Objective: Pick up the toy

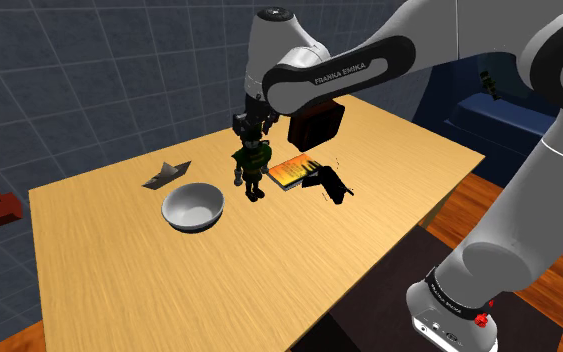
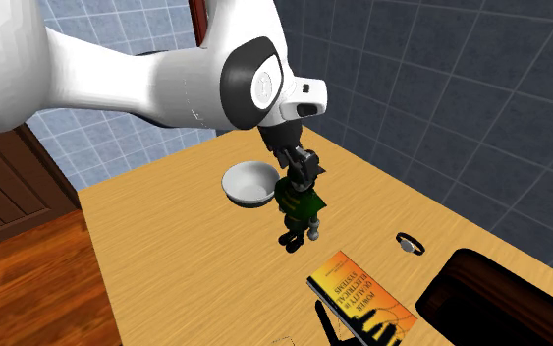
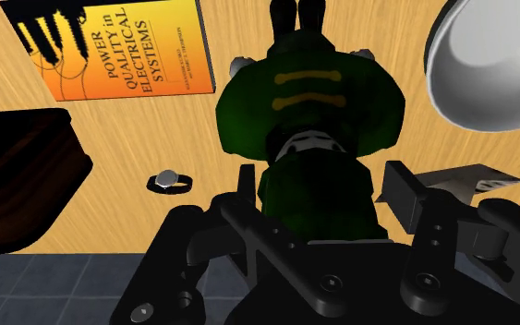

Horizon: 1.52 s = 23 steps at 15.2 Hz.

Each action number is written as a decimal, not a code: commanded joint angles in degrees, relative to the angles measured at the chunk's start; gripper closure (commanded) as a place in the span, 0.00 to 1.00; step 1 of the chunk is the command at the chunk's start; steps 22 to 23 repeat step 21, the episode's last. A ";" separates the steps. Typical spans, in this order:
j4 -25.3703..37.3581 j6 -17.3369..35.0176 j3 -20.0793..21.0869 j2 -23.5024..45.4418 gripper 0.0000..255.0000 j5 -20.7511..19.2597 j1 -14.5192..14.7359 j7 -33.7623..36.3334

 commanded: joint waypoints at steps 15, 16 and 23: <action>5.58 -7.61 0.23 -2.28 1.00 2.42 -0.11 -2.56; 6.20 -8.33 0.24 -2.40 1.00 2.58 -0.11 -2.74; 8.24 -10.62 0.28 -2.73 1.00 3.00 -0.10 -3.29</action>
